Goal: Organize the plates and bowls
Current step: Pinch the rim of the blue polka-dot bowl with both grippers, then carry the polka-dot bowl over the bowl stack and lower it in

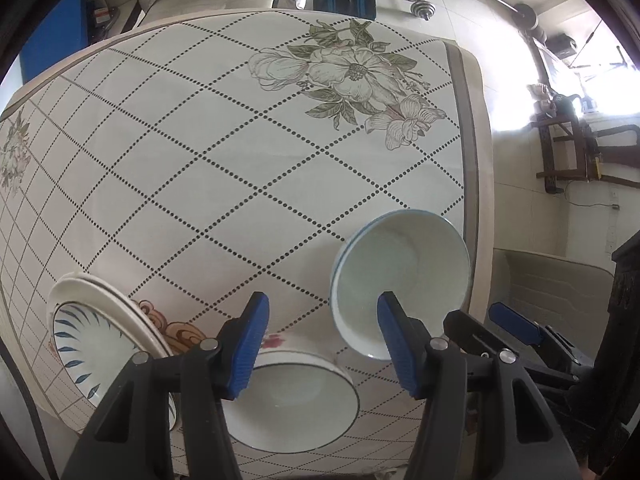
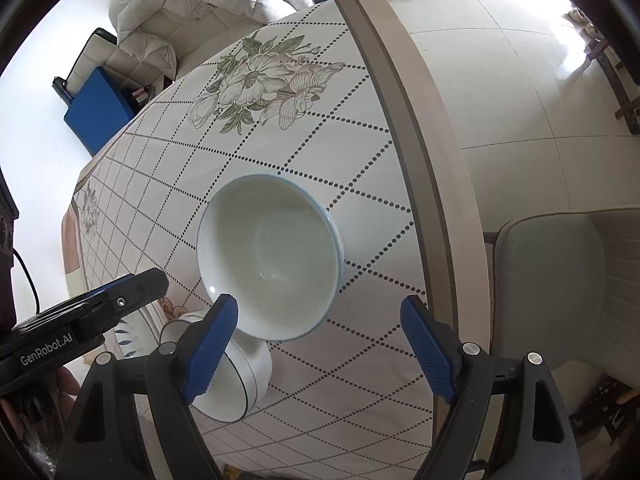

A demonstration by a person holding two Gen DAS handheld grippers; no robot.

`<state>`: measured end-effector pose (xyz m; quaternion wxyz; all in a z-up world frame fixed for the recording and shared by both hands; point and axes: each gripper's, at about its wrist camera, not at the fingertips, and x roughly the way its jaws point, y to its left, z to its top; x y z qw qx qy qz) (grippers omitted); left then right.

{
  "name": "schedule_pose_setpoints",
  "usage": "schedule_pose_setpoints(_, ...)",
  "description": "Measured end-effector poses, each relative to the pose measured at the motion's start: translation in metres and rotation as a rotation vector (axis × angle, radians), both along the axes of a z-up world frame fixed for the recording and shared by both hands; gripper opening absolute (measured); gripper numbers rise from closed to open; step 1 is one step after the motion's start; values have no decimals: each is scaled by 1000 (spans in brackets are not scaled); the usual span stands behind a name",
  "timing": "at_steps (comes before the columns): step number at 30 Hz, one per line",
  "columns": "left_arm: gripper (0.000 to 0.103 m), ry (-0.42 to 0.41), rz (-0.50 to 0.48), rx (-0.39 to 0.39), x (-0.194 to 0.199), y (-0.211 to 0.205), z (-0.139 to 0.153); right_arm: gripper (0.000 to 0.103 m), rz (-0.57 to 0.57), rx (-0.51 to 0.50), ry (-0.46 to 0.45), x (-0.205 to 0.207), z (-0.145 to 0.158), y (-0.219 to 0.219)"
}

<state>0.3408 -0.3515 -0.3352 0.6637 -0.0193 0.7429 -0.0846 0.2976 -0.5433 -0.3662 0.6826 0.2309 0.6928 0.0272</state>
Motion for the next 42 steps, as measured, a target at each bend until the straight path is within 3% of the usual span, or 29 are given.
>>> schedule_pose_setpoints(4, 52, 19, -36, 21, 13, -14, -17, 81, -27, 15, 40, 13, -21, -3)
schedule_pose_setpoints(6, 47, 25, -54, 21, 15, -19, -24, 74, -33, 20, 60, 18, -30, -5)
schedule_pose_setpoints(8, 24, 50, -78, 17, 16, -25, -34, 68, -34, 30, 84, 21, -39, -5)
schedule_pose_setpoints(10, 17, 63, -99, 31, 16, -29, -42, 60, -36, 48, 107, 23, -48, -5)
schedule_pose_setpoints(12, 14, 53, -110, 44, 15, -30, -46, 30, -35, 67, 135, 25, -57, -3)
schedule_pose_setpoints(14, 8, 47, -106, 44, 16, -31, -49, 10, -33, 80, 165, 25, -64, -1)
schedule_pose_setpoints(19, 8, 32, -117, 44, 12, -27, -45, 8, 10, 18, 145, 24, -62, 6)
schedule_pose_setpoints(26, 8, 3, -115, 37, 16, -21, -18, 7, 37, -9, 139, 29, -50, 21)
schedule_pose_setpoints(36, 8, -78, -108, 13, -10, 8, 51, 7, 67, 10, 76, 25, 13, 34)
schedule_pose_setpoints(42, 8, -118, -89, 15, -36, 28, 69, 7, 121, 17, 44, 2, 45, 54)
